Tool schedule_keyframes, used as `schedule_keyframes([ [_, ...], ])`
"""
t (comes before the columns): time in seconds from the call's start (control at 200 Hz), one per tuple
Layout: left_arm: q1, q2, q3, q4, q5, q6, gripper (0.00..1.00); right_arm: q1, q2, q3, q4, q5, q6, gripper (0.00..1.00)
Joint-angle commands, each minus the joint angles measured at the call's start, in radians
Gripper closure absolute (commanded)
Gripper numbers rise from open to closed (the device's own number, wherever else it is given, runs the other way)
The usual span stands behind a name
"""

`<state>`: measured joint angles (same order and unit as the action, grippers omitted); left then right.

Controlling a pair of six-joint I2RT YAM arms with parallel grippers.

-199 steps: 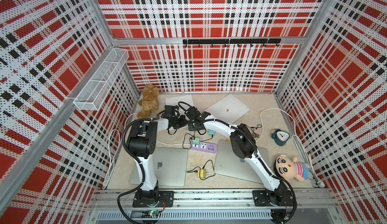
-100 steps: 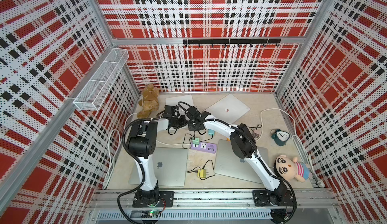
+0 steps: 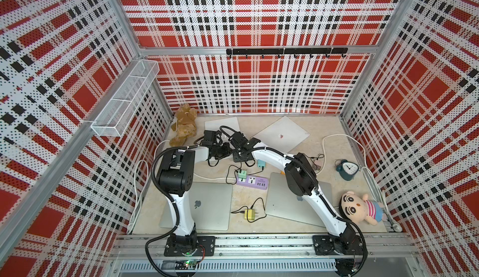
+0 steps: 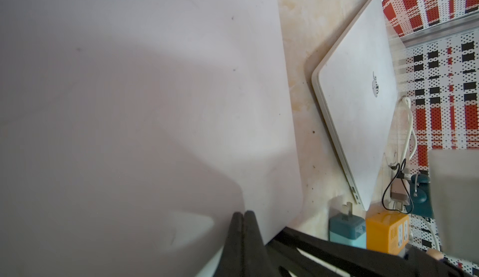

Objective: Unplug the laptop charger
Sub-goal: Remove the charging cable from the laptop.

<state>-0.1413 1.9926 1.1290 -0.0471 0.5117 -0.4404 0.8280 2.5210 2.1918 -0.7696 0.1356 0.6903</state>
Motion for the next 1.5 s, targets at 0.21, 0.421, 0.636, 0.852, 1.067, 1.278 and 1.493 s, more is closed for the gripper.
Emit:
schedule_keyframes([
  [0.21, -0.02, 0.045, -0.057, -0.155, -0.056, 0.014, 1.0, 0.019, 0.032, -0.029, -0.032, -0.127, 0.086, 1.0],
  [0.421, -0.021, 0.047, -0.058, -0.154, -0.055, 0.014, 1.0, 0.018, 0.038, -0.005, -0.075, -0.081, 0.061, 1.0],
  [0.636, -0.023, 0.047, -0.058, -0.152, -0.051, 0.014, 1.0, 0.017, 0.025, -0.002, -0.118, -0.03, 0.037, 1.0],
  [0.852, -0.027, 0.03, -0.062, -0.153, -0.055, 0.012, 1.0, 0.013, -0.017, -0.049, -0.074, -0.039, 0.06, 1.0],
  [1.067, -0.029, 0.019, -0.063, -0.152, -0.059, 0.006, 1.0, -0.003, -0.079, -0.159, 0.042, -0.069, 0.089, 1.0],
  [1.278, -0.038, 0.012, -0.047, -0.164, -0.064, 0.002, 1.0, -0.003, -0.079, -0.131, -0.002, -0.047, 0.066, 1.0],
  [1.493, -0.048, -0.022, -0.03, -0.189, -0.083, 0.003, 1.0, -0.004, -0.113, -0.147, 0.01, -0.047, 0.054, 0.86],
])
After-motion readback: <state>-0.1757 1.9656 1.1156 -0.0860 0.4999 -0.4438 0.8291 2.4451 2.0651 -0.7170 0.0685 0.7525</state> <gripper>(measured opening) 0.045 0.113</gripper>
